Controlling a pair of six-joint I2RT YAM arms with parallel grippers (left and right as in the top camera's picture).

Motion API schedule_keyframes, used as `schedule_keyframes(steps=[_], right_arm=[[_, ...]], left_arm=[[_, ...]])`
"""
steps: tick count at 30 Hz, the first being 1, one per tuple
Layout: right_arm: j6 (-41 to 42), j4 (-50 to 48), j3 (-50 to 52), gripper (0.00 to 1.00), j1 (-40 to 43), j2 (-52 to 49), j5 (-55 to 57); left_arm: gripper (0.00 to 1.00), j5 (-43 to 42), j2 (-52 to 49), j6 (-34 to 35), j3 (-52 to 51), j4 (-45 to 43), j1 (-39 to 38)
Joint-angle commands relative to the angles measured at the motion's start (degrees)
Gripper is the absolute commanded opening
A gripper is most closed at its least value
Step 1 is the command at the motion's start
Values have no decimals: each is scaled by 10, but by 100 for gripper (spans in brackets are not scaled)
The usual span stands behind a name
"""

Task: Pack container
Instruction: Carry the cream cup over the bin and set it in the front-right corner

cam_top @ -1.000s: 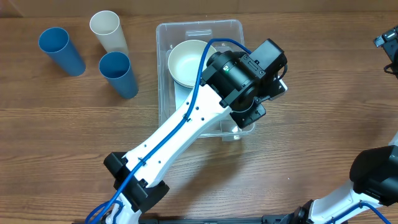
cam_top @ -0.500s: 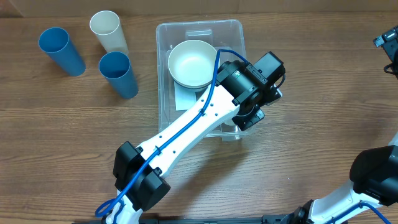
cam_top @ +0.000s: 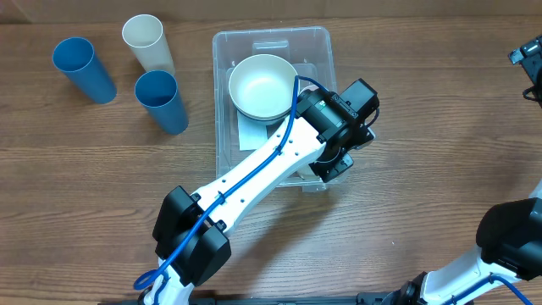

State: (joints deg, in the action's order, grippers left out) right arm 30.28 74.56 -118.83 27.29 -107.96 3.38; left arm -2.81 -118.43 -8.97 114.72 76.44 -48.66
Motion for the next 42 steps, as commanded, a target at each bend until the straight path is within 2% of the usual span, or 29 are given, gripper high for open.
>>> schedule_keyframes(steps=[1, 4, 10, 11, 15, 17, 19, 30, 31, 32, 34, 35, 39, 42], right_arm=[[4, -3, -12, 100, 1, 14, 4], [4, -3, -12, 100, 1, 14, 4], [4, -3, -12, 100, 1, 14, 4], [4, -3, -12, 100, 1, 14, 4], [4, -3, -12, 100, 1, 14, 4], [4, -3, -12, 100, 1, 14, 4], [4, -3, -12, 100, 1, 14, 4], [4, -3, -12, 100, 1, 14, 4], [4, -3, -12, 100, 1, 14, 4], [4, -3, -12, 100, 1, 14, 4], [4, -3, -12, 100, 1, 14, 4], [4, -3, -12, 100, 1, 14, 4], [4, -3, -12, 100, 1, 14, 4], [4, -3, -12, 100, 1, 14, 4]], left_arm=[[9, -14, -4, 4, -2, -4, -5], [24, -16, -4, 4, -2, -5, -5], [27, -17, -4, 4, -2, -8, -5], [27, -17, -4, 4, -2, -9, -5], [12, -17, -4, 4, -2, -15, -5], [11, -17, -4, 4, -2, -18, -5], [5, -18, -4, 4, -2, -17, -5], [9, -28, -4, 4, -2, -32, -20], [15, -28, -4, 4, -2, -33, -20], [35, -28, -4, 4, -2, -32, -20], [56, -26, -4, 4, -2, -33, -20], [60, -19, -4, 3, -2, -33, -19], [61, 7, -2, 3, 5, -32, -19], [67, 30, -2, 2, 35, -30, -19]])
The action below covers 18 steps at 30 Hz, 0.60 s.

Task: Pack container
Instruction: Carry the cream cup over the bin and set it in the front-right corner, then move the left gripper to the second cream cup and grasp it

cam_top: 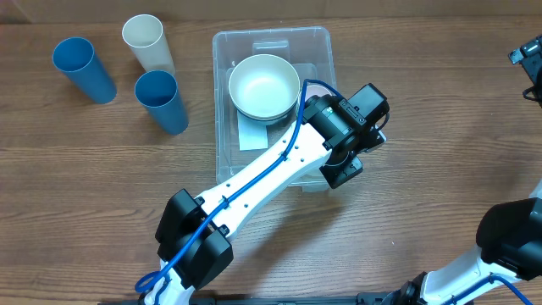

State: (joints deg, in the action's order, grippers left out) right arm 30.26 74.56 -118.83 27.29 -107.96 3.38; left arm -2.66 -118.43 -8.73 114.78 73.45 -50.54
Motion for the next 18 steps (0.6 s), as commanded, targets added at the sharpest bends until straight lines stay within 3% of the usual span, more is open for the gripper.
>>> schedule_keyframes(steps=[1, 7, 11, 13, 18], right_arm=[[4, -3, -12, 100, 1, 14, 4], [4, -3, -12, 100, 1, 14, 4], [4, -3, -12, 100, 1, 14, 4], [4, -3, -12, 100, 1, 14, 4], [4, -3, -12, 100, 1, 14, 4]], left_arm=[[68, 33, -2, -1, 45, 0, -1], [74, 46, -2, -1, 157, 18, 3], [100, 104, 1, 28, 251, 56, 37], [100, 122, 1, 66, 289, 73, 81], [100, 112, 0, 177, 330, 61, 279]])
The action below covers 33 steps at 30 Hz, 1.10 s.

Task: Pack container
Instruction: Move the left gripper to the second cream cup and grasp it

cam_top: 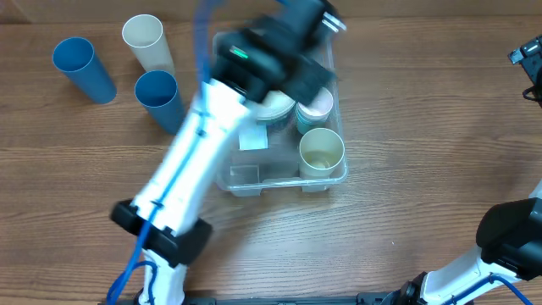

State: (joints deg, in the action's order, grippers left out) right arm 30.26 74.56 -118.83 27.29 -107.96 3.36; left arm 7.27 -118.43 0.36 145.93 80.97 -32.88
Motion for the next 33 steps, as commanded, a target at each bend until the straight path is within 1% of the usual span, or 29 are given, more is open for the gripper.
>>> schedule_keyframes(steps=[1, 2, 3, 4, 5, 6, 8, 10, 11, 12, 15, 19, 21, 22, 23, 25, 30, 33], right_arm=[[4, -3, -12, 100, 1, 14, 4], [4, -3, -12, 100, 1, 14, 4], [4, -3, -12, 100, 1, 14, 4], [4, -3, -12, 100, 1, 14, 5], [4, -3, -12, 100, 1, 14, 5], [4, -3, -12, 100, 1, 14, 5], [4, -3, -12, 100, 1, 14, 5], [4, -3, -12, 100, 1, 14, 5], [4, -3, -12, 100, 1, 14, 4], [4, -3, -12, 100, 1, 14, 4], [4, -3, -12, 100, 1, 14, 5], [4, -3, -12, 100, 1, 14, 5], [4, -3, -12, 100, 1, 14, 5], [4, -3, -12, 100, 1, 14, 5], [4, -3, -12, 100, 1, 14, 4], [4, -3, -12, 100, 1, 14, 5], [4, -3, -12, 100, 1, 14, 4], [4, -3, -12, 100, 1, 14, 4]], left_arm=[[100, -15, 0, 93, 18, -33, 148], [100, -50, -2, 94, 17, -54, 192], [100, -71, -3, 96, 17, -67, 219], [100, -88, -4, 104, 15, -82, 252], [99, -88, -9, 108, 14, -97, 281], [98, -84, -15, 99, 13, -107, 302], [100, -84, -40, 55, 13, -132, 330], [100, -83, -70, 6, 13, -155, 337], [100, -83, -101, -50, 13, -171, 337], [100, -82, -119, -76, 13, -179, 336], [100, -82, -163, -95, 13, -208, 336], [100, -73, -210, -141, 13, -256, 336], [100, -62, -220, -142, 13, -262, 336], [98, -62, -225, -142, 13, -262, 336], [93, -62, -229, -141, 13, -259, 336], [77, -63, -240, -141, 13, -246, 336], [53, -62, -246, -141, 13, -190, 336], [52, -63, -246, -141, 9, -171, 336]])
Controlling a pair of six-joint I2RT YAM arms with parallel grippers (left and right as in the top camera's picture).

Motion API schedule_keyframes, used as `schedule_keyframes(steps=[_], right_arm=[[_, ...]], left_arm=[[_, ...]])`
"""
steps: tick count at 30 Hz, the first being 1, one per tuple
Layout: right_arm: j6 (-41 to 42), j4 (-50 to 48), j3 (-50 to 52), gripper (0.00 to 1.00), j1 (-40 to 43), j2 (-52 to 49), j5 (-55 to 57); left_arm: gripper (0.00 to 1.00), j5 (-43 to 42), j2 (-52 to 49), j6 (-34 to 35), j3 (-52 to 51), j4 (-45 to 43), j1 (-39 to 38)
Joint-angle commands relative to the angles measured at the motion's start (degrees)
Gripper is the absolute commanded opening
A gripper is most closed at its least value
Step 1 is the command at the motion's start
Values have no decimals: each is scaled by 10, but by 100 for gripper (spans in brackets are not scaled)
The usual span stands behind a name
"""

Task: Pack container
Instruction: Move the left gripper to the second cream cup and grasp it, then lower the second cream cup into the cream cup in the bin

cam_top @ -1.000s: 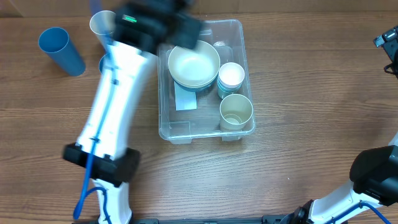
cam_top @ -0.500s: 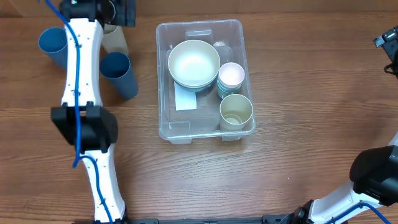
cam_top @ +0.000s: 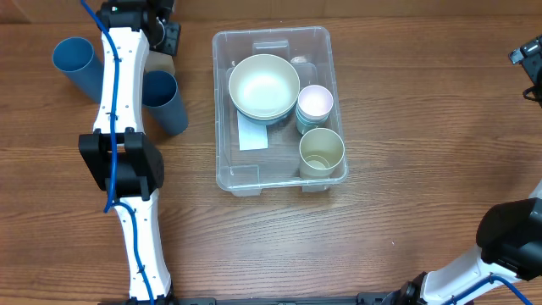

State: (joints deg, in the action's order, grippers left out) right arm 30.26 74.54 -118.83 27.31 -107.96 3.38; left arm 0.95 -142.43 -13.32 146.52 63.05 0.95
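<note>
The clear plastic container [cam_top: 227, 119] sits mid-table. It holds a white bowl [cam_top: 264, 85], a pink-rimmed cup [cam_top: 315, 102] and a beige cup [cam_top: 322, 151] in its front right corner. Outside, at the far left, stand two blue cups [cam_top: 72, 63] [cam_top: 163, 100]. My left arm [cam_top: 118, 102] reaches to the table's far left corner, and my left gripper [cam_top: 165, 36] hangs between the blue cups. Its jaws cannot be made out from above. Only a dark part of my right gripper [cam_top: 529, 55] shows at the right edge.
A white label [cam_top: 251, 135] lies on the container floor in front of the bowl. My right arm's base [cam_top: 508, 241] fills the front right corner. Bare wood lies to the right of the container.
My left arm was blurred over the back of the container. Now it stretches to the far left corner, its gripper over the place where the white cup stood. The container's contents are unchanged.
My left gripper first hung over the container's front right corner, hiding it, and stayed about there. Then the arm was over the back of the container, and a beige cup showed in that corner. Now the gripper is among the loose cups at the far left.
</note>
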Motion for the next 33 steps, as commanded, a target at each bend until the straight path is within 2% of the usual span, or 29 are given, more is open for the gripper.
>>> schedule_keyframes(steps=[1, 2, 6, 7, 9, 15, 22, 27, 30, 33], right_arm=[[4, -3, -12, 100, 1, 14, 4], [4, -3, -12, 100, 1, 14, 4], [4, -3, -12, 100, 1, 14, 4], [4, -3, -12, 100, 1, 14, 4], [4, -3, -12, 100, 1, 14, 4], [4, -3, -12, 100, 1, 14, 4], [4, -3, -12, 100, 1, 14, 4], [4, -3, -12, 100, 1, 14, 4], [4, -3, -12, 100, 1, 14, 4], [4, -3, -12, 100, 1, 14, 4]], left_arm=[[52, 1, -6, -4, 2, 8, -2], [47, 1, -6, -4, 2, 8, -2], [8, 23, -6, 23, 2, 1, -2], [4, 39, -6, 38, 2, -3, -2], [4, 70, -6, 66, 2, -19, -2], [4, 84, 17, 84, 17, -18, -4], [4, 70, 171, 91, 24, 15, -47], [4, 27, 299, 90, 24, 66, -147], [4, -50, 335, 46, 24, 90, -229], [4, -92, 338, 23, 24, 132, -303]])
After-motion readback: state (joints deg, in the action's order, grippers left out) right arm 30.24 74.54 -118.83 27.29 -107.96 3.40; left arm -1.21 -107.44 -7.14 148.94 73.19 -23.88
